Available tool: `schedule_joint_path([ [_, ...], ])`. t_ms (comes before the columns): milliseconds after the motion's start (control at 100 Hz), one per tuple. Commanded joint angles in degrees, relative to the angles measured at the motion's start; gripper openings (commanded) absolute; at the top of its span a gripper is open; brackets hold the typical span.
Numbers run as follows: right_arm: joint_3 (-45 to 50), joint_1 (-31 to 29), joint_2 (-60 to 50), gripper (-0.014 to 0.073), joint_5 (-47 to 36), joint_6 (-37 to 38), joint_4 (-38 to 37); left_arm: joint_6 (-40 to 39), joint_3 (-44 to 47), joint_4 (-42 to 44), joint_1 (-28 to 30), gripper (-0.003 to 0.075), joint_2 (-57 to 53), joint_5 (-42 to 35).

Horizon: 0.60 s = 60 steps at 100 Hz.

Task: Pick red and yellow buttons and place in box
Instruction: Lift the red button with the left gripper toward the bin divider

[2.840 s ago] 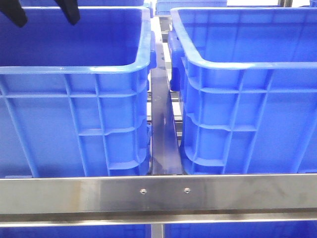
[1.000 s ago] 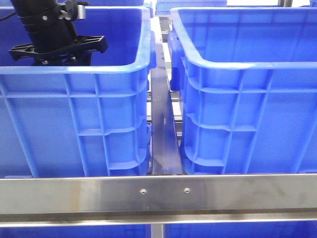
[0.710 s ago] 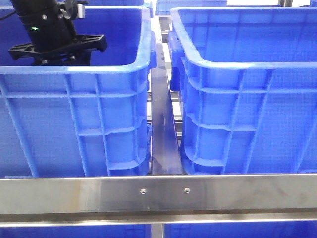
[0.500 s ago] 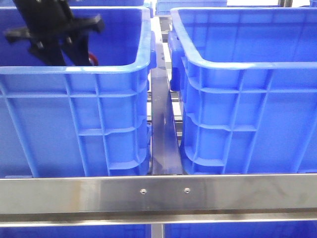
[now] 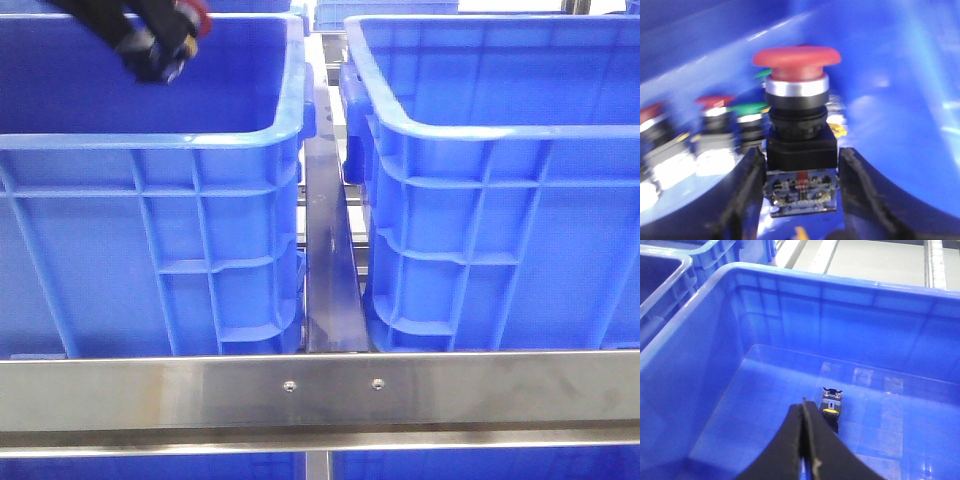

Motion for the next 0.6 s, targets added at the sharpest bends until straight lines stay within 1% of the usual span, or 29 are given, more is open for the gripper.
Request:
schedule_joint_path([
  [0, -1.7, -0.3, -0.8, -0.0058, -1.3, -0.3, 1.6, 4.3, -1.8, -5.7, 0.1, 0.0103, -3.9, -1.5],
  [120, -1.7, -0.3, -0.8, -0.0058, -1.3, -0.3, 1.6, 10.6, -1.8, -13.6, 0.1, 0.0103, -4.7, -0.4],
  [220, -1.7, -0.3, -0.8, -0.0058, -1.3, -0.3, 1.6, 18.1, -1.8, -20.9, 0.1, 0.0103, -4.8, 1.5],
  [290, -1.7, -0.3, -0.8, -0.0058, -1.3, -0.3, 1.6, 20.3, -1.8, -24.2, -0.5, 0.0103, -4.7, 2.9],
  [390, -1.7, -0.3, -0.8, -0.0058, -1.1, -0.3, 2.1, 22.2, -1.8, -24.8, -2.6, 0.0103, -4.4, 5.0],
  [590, -1.7, -0.3, -0.8, -0.0058, -0.4, -0.3, 2.2, 22.3, -1.8, -24.7, -7.3, 0.0103, -3.0, 7.3],
])
